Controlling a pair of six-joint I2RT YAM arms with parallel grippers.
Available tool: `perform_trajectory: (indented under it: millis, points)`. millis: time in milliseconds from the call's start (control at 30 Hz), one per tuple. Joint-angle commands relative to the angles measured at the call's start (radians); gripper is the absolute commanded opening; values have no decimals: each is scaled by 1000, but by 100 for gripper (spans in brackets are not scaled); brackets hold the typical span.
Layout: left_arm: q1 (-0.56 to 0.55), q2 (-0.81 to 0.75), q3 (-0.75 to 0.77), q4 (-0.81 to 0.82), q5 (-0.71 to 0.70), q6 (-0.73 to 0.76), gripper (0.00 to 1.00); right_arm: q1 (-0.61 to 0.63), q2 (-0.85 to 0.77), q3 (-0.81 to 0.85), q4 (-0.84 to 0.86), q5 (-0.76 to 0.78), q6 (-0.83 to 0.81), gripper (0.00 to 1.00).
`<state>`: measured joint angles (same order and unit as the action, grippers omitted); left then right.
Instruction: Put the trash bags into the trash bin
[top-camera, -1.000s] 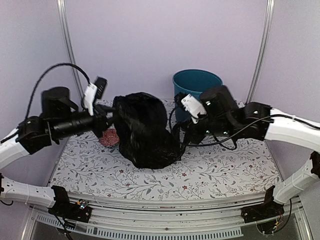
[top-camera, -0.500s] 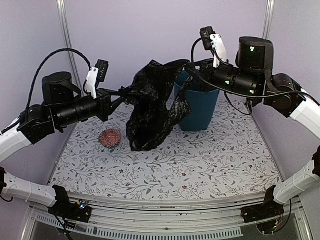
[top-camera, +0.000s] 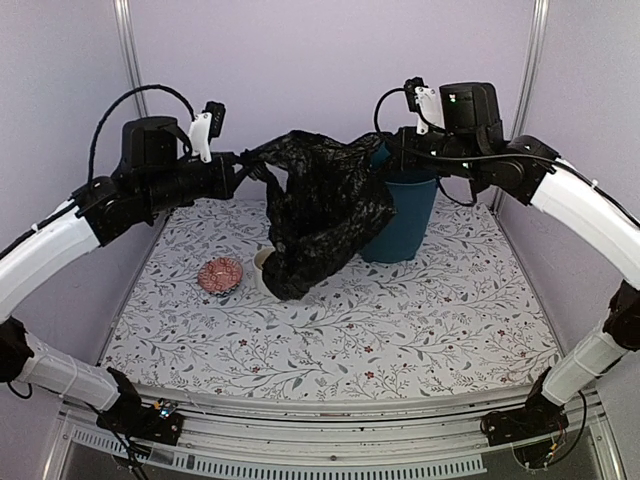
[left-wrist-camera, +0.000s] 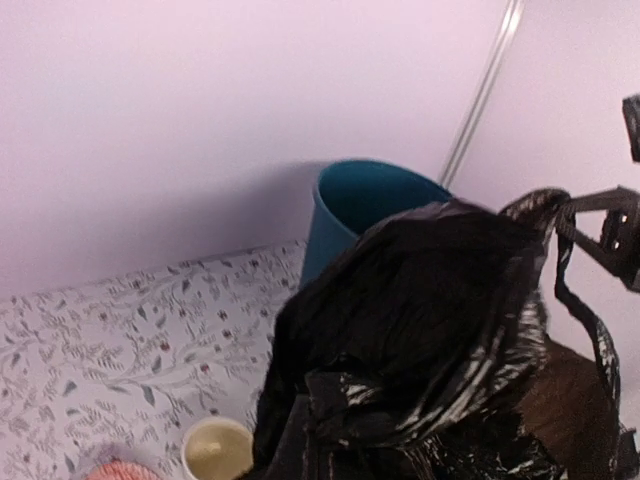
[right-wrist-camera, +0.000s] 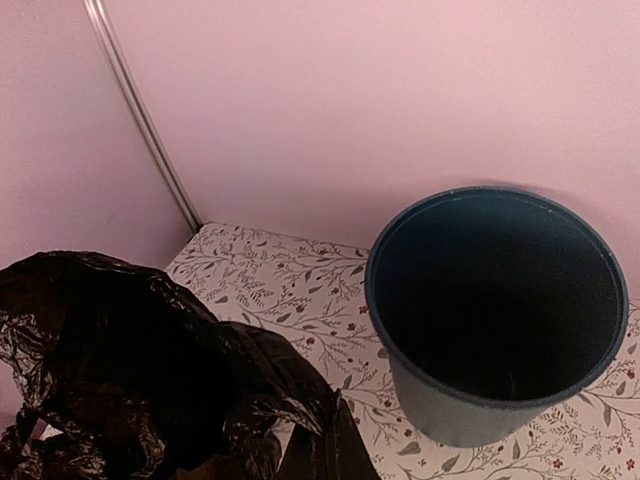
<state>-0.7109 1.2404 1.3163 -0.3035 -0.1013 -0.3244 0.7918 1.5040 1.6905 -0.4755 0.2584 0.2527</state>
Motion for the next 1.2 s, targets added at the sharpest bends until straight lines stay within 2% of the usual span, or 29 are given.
perform_trajectory:
  millis: [0, 100, 133, 167, 233, 267, 300, 367, 433, 467, 533, 567, 600, 633, 700, 767, 800, 867, 933, 1033, 1167]
  points:
    - [99, 101, 235, 52, 23, 82, 0, -55, 130, 244, 15, -39, -20, 1]
    - [103, 167, 487, 26, 70, 206, 0, -48, 185, 465, 16, -106, -120, 1]
    - [77, 167, 552, 32, 105, 258, 0, -36, 186, 522, 27, -133, -143, 1]
    - [9, 150, 586, 61, 34, 357, 0, -11, 172, 559, 55, -154, -195, 1]
    - [-173, 100, 573, 224, -124, 599, 0, 107, 114, 546, 154, -133, -338, 1]
    - [-246, 88, 581, 276, -176, 682, 0, 188, 81, 509, 211, -56, -484, 1]
    - [-293, 90, 606, 282, -210, 725, 0, 268, 53, 454, 261, 3, -573, 1]
    - [-341, 87, 619, 213, -241, 756, 0, 348, 11, 366, 297, 86, -717, 1]
    - [-353, 49, 500, 181, -278, 748, 0, 356, -45, 195, 324, 141, -732, 1]
    - [-353, 15, 384, 188, -304, 731, 0, 354, -84, 72, 371, 177, -721, 1]
    - [-338, -64, 50, 263, -386, 660, 0, 335, -134, -205, 468, 276, -715, 1]
    - [-320, -88, -118, 267, -395, 565, 0, 308, -133, -306, 468, 323, -683, 1]
    - [-303, -100, -258, 252, -370, 469, 0, 277, -118, -383, 432, 347, -634, 1]
    - [-297, -99, -401, 224, -324, 393, 0, 240, -95, -435, 357, 343, -514, 1]
    - [-316, -100, -480, 155, -254, 231, 0, 193, -45, -472, 165, 306, -336, 1]
    - [-373, -138, -451, 95, -219, 138, 0, 204, -40, -442, 25, 217, -182, 1]
    - [-395, -165, -406, 80, -218, 138, 0, 224, -73, -427, 13, 153, -139, 1]
    - [-477, -192, -261, 56, -318, 204, 0, 297, -180, -412, 91, 51, -171, 1]
    - [-498, -168, -81, 27, -411, 309, 0, 334, -270, -354, 175, -24, -225, 1]
    - [-497, -108, 128, -4, -441, 424, 0, 334, -232, -131, 154, -36, -224, 1]
    - [-490, -65, 202, -11, -432, 461, 0, 333, -121, 97, 126, 27, -338, 1]
